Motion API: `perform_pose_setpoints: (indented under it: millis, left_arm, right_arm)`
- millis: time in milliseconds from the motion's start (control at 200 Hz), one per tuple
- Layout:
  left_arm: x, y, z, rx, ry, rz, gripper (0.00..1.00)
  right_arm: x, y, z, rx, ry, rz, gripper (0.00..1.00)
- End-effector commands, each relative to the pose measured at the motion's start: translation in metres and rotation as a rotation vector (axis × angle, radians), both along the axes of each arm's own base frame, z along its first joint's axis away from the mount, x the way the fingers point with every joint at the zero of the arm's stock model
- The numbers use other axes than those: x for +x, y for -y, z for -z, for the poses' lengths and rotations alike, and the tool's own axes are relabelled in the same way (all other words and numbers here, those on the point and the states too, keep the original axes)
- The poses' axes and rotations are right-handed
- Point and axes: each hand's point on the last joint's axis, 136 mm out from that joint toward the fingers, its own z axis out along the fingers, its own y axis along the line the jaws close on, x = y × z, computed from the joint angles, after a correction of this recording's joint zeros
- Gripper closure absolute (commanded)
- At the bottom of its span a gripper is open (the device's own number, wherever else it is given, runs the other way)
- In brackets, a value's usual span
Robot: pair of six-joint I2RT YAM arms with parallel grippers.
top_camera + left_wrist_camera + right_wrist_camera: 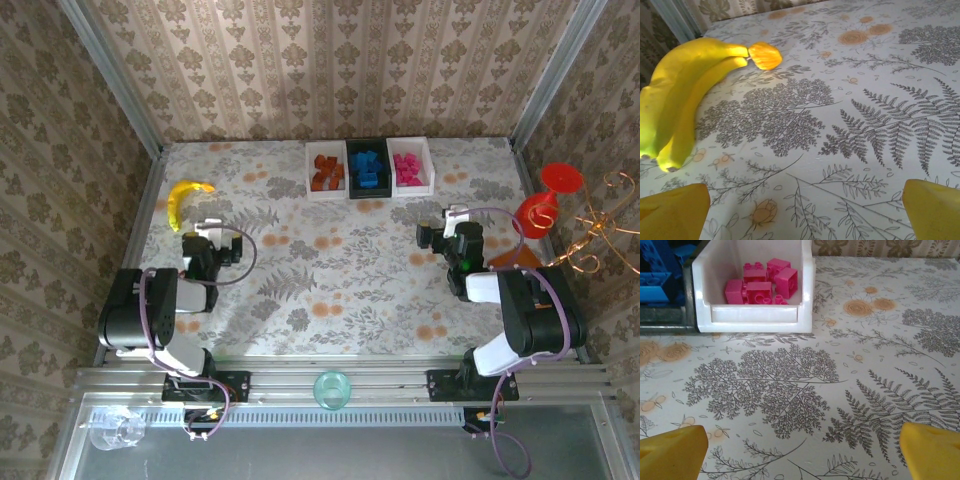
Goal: Sort the legos into containers by color
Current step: Reset both arms
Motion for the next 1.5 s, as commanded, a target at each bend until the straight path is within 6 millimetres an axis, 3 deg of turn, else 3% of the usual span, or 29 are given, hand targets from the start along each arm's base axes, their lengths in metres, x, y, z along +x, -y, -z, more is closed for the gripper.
perform_pose_setpoints:
  millis: [0, 1495]
  left_arm:
    - [0.0157, -0.0085, -0.0163, -0.055, 0.026, -0.007, 0.0]
    - [0.014, -0.0077, -0.0189, -0.012, 0.049, -0.034, 0.0]
  right_arm:
    - [0.0059, -0.0019, -0.0081, 0.051, 0.033, -0.024, 0.0]
    - [0.0052, -0.0022, -0.0091, 0.046, 0.037, -0.022, 0.0]
